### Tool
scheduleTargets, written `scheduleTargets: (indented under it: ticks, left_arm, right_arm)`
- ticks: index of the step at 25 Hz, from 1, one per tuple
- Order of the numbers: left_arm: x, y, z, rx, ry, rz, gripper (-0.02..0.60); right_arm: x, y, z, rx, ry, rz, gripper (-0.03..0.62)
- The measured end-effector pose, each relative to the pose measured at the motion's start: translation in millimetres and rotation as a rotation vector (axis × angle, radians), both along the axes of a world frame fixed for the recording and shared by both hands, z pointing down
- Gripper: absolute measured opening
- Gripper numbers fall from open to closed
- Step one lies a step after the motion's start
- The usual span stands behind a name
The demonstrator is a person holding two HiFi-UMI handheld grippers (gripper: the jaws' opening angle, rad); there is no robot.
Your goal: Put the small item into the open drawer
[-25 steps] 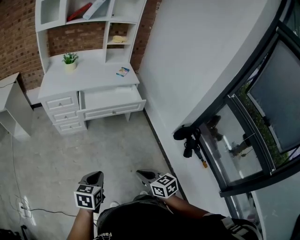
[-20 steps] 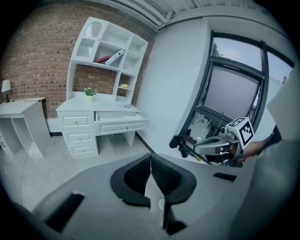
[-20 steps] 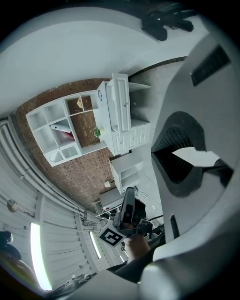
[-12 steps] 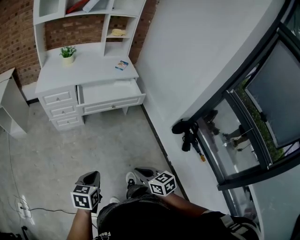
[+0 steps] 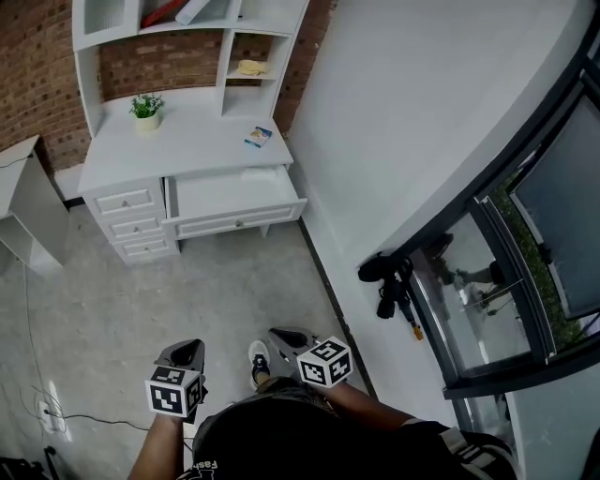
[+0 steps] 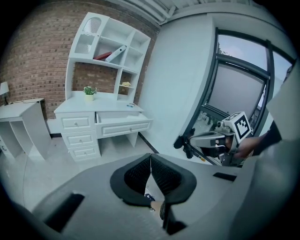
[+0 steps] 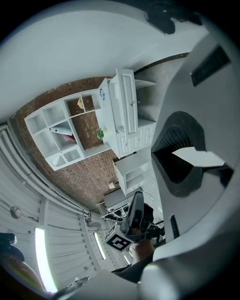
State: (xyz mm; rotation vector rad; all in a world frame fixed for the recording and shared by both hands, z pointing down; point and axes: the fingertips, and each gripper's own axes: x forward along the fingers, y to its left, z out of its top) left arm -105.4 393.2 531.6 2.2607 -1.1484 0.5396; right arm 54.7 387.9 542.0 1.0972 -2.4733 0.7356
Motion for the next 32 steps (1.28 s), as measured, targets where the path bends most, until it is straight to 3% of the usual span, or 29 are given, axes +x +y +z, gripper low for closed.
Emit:
scheduleTargets:
  ticks: [19,32]
  left_arm:
    - [52.1,-160.9,-12.0,-0.001,-0.008,-0.108,0.018]
    - [112.0,-230.5,-21.4,0.024,-0.036,-0.079,0.018]
  right_arm:
    - [53.2,-180.0,-6.5,-0.011,-0.041,-0.062,0.005]
    - [109.2,-244.5,-5.0,-0.007,-0.061,-0.052,0.005]
